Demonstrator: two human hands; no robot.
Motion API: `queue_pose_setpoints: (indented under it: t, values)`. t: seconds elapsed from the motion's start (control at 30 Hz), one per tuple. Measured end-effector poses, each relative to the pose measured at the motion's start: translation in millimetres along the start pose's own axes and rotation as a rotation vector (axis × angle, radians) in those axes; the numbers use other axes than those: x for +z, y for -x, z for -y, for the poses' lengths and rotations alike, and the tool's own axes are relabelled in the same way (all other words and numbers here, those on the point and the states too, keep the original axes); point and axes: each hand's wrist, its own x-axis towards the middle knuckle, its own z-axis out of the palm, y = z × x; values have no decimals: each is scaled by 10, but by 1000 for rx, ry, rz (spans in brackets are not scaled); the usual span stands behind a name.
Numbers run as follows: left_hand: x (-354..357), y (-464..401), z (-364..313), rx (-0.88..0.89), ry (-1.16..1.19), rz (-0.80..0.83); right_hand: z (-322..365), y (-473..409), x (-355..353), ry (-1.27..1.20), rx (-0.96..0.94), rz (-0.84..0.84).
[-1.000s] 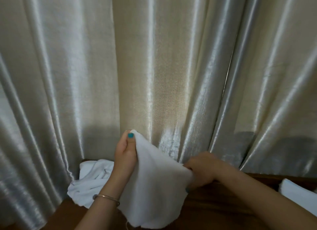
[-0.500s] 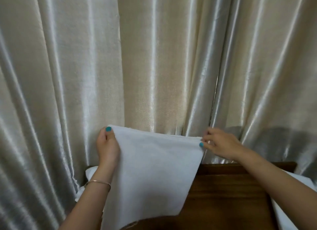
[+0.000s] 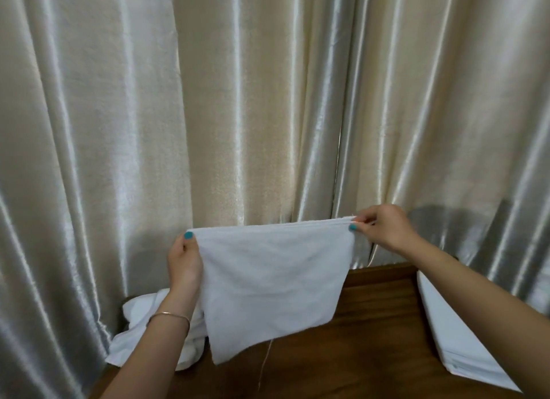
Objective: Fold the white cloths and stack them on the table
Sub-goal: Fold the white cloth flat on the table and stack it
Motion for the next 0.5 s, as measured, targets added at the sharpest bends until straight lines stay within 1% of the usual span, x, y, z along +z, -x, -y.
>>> queue_pose_setpoints:
  t: [0.13,0.33,0.5]
  values:
    - [-17,-3,-48,-4,14,-4,45,49,-118,-77,-26,-44]
    - [-69,50,-60,10,3,-12,100,156,-196,-266,-48,-94]
    - [-66,137,79,0,-93,-14,22,289,-87,-91,-5,-76]
